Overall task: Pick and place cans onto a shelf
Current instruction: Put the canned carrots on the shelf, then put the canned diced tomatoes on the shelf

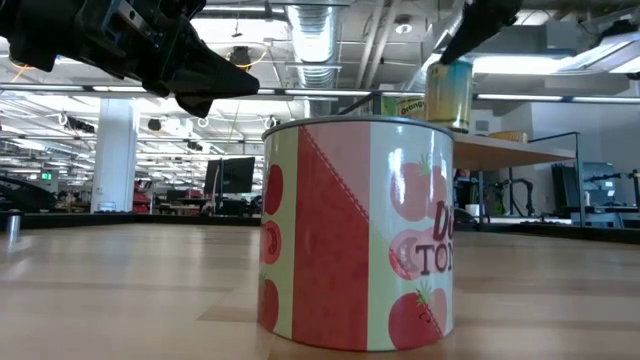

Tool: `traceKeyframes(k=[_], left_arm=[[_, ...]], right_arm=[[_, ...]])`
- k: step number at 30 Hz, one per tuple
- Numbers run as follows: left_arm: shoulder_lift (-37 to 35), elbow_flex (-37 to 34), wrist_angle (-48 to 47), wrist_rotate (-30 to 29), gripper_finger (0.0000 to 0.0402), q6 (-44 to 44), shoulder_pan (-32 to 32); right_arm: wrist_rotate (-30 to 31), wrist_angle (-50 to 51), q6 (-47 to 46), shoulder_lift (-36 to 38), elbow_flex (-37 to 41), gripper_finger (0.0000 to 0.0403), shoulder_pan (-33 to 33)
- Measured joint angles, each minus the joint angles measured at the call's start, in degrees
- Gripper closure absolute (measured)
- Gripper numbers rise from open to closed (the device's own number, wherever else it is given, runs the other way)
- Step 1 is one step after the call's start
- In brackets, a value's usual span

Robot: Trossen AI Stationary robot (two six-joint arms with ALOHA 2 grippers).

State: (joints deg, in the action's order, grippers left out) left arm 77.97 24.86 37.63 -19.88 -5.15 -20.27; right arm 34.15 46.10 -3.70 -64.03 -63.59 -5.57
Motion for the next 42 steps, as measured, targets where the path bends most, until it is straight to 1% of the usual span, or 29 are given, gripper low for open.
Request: traceKeyframes(k=[5,7,12,15,17,25,30,36,40,42], left_arm=[[0.0,0.0,0.0,0.0,0.0401,0.0,0.0],[0.0,0.0,0.0,0.0,0.0401,0.0,0.0],[0.0,0.0,0.0,0.0,0.0401,0.0,0.0],[0.0,0.0,0.0,0.0,0.0401,0.0,0.0],[0.0,0.0,0.0,0.0,0.0401,0.0,0.0],[0.0,0.0,0.0,0.0,0.0401,0.0,0.0],[0.0,0.0,0.0,0.0,0.0401,0.0,0.0],[0.0,0.0,0.0,0.0,0.0401,0.0,0.0],[0.0,0.0,0.0,0.0,0.0401,-0.6,0.0],[0.0,0.0,0.0,0.0,0.0401,-1.3,0.0]], right_arm=[[-3.8,0.0,2.6,-0.1,0.0,0.0392,5.8],[-4.2,0.3,3.1,-0.2,0.0,0.0392,7.2],[-4.8,0.2,4.2,-0.1,0.0,0.0392,9.0],[-6.9,0.2,4.2,-0.1,0.0,0.0392,10.0],[-7.3,0.1,4.2,-0.1,0.0,0.0389,10.4],[-7.3,0.0,4.4,-0.1,0.0,0.0338,12.7],[-7.3,-0.4,4.9,-0.1,0.0,0.0325,14.3],[-7.1,-2.8,5.8,-0.1,0.0,0.0324,14.3],[-4.2,-4.7,6.8,2.0,0.0,0.0324,11.7],[-4.0,-4.9,6.0,3.5,0.0,0.0328,9.8]])
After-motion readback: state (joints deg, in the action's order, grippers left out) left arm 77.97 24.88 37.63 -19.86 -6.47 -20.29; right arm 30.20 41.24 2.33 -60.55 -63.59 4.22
